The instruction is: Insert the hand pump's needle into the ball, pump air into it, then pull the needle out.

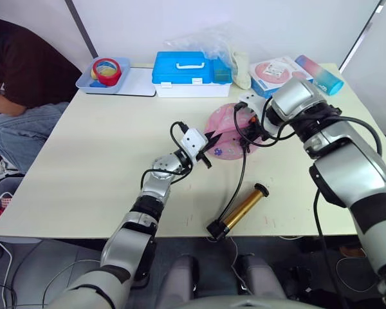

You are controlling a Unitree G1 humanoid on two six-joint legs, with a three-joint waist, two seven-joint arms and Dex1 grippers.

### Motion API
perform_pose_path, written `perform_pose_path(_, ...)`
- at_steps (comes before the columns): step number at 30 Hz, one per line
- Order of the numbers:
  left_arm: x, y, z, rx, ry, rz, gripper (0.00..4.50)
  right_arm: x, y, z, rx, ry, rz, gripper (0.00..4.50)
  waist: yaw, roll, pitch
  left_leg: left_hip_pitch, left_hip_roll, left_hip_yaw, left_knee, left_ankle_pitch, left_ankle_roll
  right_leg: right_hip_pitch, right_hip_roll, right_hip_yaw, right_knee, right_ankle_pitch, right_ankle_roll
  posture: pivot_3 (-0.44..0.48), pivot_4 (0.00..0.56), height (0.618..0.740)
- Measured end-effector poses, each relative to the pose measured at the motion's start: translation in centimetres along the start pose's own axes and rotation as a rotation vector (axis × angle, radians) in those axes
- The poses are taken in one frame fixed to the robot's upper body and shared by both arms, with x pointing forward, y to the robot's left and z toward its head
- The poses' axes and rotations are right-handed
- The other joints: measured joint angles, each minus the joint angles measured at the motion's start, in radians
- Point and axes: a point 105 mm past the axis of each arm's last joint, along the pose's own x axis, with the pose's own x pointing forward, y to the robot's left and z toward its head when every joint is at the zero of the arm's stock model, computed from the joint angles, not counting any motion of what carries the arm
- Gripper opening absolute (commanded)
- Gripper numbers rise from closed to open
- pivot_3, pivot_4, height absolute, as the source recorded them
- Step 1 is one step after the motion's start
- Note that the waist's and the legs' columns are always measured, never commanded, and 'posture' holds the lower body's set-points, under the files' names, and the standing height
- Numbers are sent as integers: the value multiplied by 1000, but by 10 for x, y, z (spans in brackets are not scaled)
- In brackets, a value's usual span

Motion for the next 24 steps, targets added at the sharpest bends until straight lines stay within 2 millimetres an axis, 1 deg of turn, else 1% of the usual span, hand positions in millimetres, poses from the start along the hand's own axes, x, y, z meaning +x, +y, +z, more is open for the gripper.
perform_pose_path(8,-2,3,-1,-35,1,7,39,4,3,5,0,-23,-13,279,-10,0,0,0,0,-1,0,0,0,0,0,0,1,0,0,0,150,740)
perform_pose_path(17,-2,3,-2,-55,-1,2,39,11,2,2,26,-47,-4,279,-15,0,0,1,0,-1,0,0,0,0,0,1,2,0,0,0,150,740)
perform_pose_path(24,-1,3,-2,-76,-1,6,39,12,2,2,31,-57,-5,279,-15,0,0,2,0,-2,1,1,-1,1,0,1,2,1,-1,0,150,740)
